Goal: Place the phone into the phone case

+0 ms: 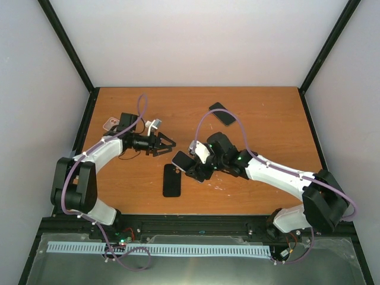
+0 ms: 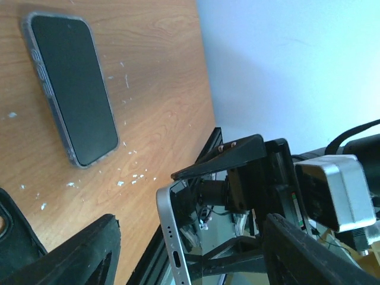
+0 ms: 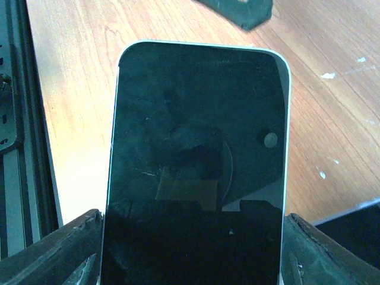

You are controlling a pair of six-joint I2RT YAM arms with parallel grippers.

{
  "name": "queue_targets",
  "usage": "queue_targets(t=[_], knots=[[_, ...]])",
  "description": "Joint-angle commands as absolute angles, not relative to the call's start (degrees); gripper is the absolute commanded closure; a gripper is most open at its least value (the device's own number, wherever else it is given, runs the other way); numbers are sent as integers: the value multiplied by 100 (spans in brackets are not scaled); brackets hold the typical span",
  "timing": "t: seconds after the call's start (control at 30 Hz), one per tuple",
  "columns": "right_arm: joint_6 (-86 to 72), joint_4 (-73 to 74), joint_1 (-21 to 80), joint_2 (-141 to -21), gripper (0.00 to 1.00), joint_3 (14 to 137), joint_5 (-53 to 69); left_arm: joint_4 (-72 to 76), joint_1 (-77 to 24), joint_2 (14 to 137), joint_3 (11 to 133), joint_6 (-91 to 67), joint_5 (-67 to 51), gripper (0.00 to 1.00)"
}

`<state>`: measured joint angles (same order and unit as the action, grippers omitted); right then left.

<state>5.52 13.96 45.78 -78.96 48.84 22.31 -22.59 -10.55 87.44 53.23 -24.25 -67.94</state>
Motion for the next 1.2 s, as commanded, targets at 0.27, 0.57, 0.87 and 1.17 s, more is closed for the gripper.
queue_targets(t=[0.27, 0.57, 0.87, 1.17], knots=[[924, 1153, 4806, -7790, 48, 5262, 2372, -1855, -1063, 8372, 4666, -2477, -7281, 44], [1038, 1335, 4825, -7942, 49, 5414, 2360, -1749, -1122, 8395, 4604, -2549, -7346, 68], [1107, 1309, 4834, -7881, 49, 5362, 2270, -1934, -1160, 8358, 4650, -2531, -7188, 88], [436, 1078, 4833, -7515, 25, 5172, 1537, -1346, -1160, 7994, 4405, -3319, -6753, 100]])
